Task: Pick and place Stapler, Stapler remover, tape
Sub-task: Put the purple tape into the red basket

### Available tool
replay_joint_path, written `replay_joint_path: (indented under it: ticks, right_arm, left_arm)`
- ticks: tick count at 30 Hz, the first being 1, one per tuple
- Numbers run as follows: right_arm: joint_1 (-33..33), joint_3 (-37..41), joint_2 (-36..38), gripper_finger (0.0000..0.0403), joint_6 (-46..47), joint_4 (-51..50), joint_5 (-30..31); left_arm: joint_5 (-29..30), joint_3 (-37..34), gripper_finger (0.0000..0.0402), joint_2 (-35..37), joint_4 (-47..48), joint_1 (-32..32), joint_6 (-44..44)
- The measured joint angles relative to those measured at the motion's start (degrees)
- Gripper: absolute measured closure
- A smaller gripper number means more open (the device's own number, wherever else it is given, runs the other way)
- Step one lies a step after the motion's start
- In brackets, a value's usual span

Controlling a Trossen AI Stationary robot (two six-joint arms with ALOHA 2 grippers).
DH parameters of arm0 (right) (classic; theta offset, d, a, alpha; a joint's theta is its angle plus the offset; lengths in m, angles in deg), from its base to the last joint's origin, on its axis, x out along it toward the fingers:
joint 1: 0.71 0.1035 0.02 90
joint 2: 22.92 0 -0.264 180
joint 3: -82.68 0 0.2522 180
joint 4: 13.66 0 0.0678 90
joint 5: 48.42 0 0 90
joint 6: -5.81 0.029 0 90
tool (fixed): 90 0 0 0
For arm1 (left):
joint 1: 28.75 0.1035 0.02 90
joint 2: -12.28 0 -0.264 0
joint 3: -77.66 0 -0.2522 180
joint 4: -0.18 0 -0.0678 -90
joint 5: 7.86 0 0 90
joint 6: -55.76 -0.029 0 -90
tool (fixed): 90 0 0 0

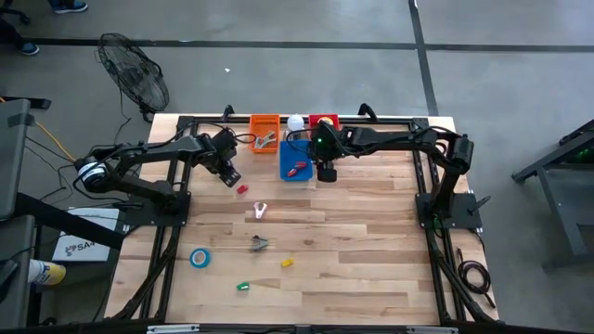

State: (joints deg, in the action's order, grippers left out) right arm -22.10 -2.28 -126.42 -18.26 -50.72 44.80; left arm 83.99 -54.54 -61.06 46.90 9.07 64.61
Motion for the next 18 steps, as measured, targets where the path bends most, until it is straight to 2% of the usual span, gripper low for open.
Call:
replay_joint_path:
  ticks: [5, 18]
  right_arm:
    - [0.0, 0.0, 0.0, 0.0176, 0.0, 0.0, 0.0]
    - [-0.1, 0.0, 1.6, 0.0176, -0.1, -0.9, -1.1]
  left_arm:
    - [0.0, 0.0, 0.0258, 0.0, 0.2, 0.0, 0.0]
    - [-1.8, 0.0, 0.0261, -0.1, 0.7, -0.1, -1.0]
